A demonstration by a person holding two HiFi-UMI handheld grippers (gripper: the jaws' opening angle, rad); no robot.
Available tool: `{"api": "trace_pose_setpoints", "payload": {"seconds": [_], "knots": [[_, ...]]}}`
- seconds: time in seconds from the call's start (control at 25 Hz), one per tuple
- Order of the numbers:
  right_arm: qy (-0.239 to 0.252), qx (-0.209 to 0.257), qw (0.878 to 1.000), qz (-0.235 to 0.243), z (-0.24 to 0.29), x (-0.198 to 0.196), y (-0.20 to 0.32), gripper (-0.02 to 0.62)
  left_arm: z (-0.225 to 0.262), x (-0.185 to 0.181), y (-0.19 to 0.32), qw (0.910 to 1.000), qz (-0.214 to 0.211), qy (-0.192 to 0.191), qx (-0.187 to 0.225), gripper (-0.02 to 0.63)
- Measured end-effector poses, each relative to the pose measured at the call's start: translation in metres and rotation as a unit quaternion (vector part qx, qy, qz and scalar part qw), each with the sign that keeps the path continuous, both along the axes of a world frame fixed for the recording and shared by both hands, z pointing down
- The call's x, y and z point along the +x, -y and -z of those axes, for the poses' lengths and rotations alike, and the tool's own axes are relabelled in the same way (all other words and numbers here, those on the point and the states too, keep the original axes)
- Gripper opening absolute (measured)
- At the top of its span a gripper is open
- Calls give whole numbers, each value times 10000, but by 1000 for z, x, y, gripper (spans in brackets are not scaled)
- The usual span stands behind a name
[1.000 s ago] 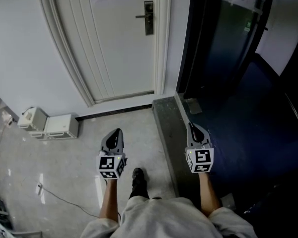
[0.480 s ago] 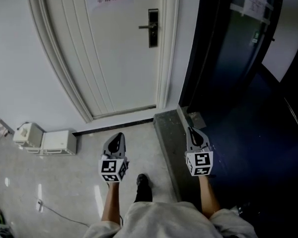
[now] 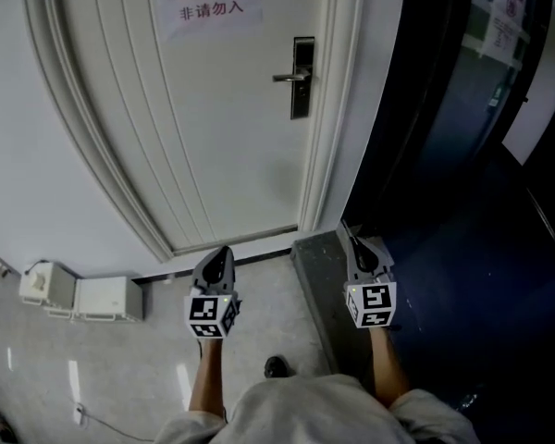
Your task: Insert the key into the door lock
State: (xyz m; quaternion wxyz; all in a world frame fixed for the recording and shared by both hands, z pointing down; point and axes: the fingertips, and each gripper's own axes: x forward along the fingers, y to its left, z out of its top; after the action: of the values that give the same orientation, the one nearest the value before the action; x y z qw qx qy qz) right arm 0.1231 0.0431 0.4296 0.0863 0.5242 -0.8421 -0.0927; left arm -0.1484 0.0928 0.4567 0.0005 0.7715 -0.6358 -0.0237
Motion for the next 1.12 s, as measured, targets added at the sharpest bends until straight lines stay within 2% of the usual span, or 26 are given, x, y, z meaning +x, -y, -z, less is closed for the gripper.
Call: {"api": "trace_pose_setpoints", "payload": {"seconds": [0.24,0.48,0.8,1.12], "knots": [[-63,-37,9999,-134,-1,-27,58,29,-2,-28,66,9999,-129,-21,-8,18],[-155,-147,9995,-252,-10,-35,88,29,-13,-34,103,9995,-302,-66,-109,18],[-210,-251,9991,-257,-23,-39,122,29,-28,-33,139,9989,-397,-66,-250,17],[-87,-334,9991,-239,-34,-36,182,29,-34,-22,206,9984,-472,27,-312,18]]}}
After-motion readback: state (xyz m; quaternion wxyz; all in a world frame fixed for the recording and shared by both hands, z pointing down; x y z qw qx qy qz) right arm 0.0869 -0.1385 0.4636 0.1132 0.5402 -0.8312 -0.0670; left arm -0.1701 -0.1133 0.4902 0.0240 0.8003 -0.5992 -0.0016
